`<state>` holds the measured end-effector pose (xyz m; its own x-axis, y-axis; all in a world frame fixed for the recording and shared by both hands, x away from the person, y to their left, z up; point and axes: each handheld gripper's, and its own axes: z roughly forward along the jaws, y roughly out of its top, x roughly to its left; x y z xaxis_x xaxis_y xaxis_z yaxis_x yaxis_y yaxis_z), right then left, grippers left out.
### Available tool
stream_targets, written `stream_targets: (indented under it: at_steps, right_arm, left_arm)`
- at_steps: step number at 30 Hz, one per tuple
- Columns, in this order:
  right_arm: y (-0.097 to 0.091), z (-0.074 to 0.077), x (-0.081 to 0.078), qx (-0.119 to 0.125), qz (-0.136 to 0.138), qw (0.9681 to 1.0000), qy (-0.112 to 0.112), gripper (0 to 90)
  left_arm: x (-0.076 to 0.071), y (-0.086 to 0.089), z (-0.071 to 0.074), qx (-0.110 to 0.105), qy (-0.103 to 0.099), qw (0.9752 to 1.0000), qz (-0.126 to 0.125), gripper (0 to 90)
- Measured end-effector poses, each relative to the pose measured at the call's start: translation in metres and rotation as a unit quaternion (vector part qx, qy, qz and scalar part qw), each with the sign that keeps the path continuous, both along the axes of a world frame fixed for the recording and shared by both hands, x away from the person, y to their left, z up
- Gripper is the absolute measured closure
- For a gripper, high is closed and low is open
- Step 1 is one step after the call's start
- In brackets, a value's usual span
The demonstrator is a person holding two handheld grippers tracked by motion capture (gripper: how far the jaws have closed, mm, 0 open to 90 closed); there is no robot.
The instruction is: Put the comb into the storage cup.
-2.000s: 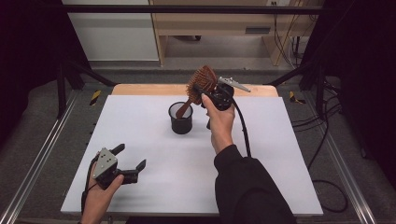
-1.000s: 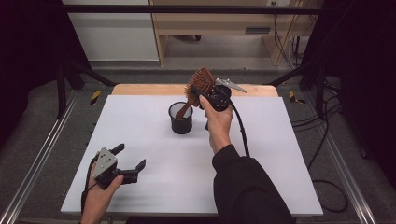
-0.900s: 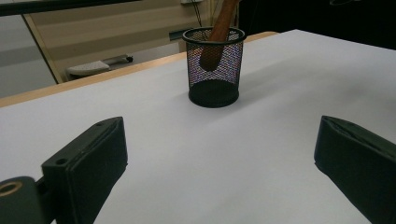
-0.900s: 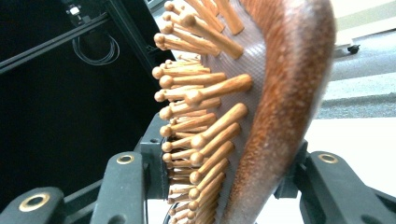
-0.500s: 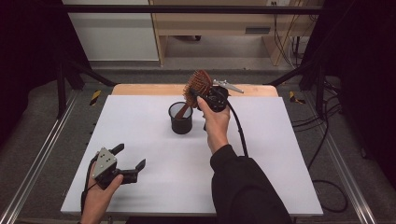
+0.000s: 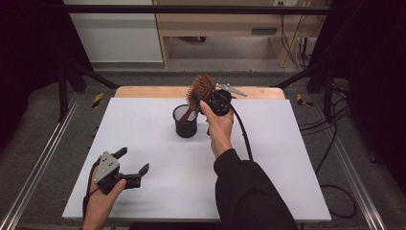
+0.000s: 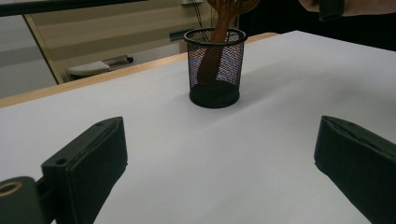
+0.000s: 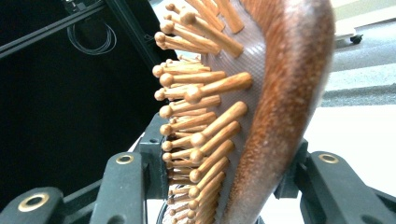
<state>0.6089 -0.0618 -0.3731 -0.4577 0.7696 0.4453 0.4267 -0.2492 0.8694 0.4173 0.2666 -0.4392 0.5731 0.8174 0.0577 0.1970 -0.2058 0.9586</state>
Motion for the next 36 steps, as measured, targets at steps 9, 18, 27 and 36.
stream_targets:
  at_steps: [9,18,27,36]
  right_arm:
    - [0.001,-0.002,0.001,-0.001,0.002,1.0,0.003,50.5]
    - [0.001,-0.005,0.002,0.001,0.003,1.0,0.007,50.4]
    - [0.002,-0.009,0.003,0.003,0.005,0.9999,0.012,50.3]
    - [0.002,-0.011,0.003,0.006,0.006,0.9998,0.018,50.2]
  left_arm:
    - [0.0,0.0,0.0,0.0,0.0,1.0,-0.001,2.6]
    - [0.0,0.0,0.0,0.0,0.0,1.0,-0.001,2.6]
    - [0.0,0.0,0.0,0.001,0.0,1.0,-0.001,2.6]
    - [0.0,0.0,0.0,0.001,0.0,1.0,-0.001,2.6]
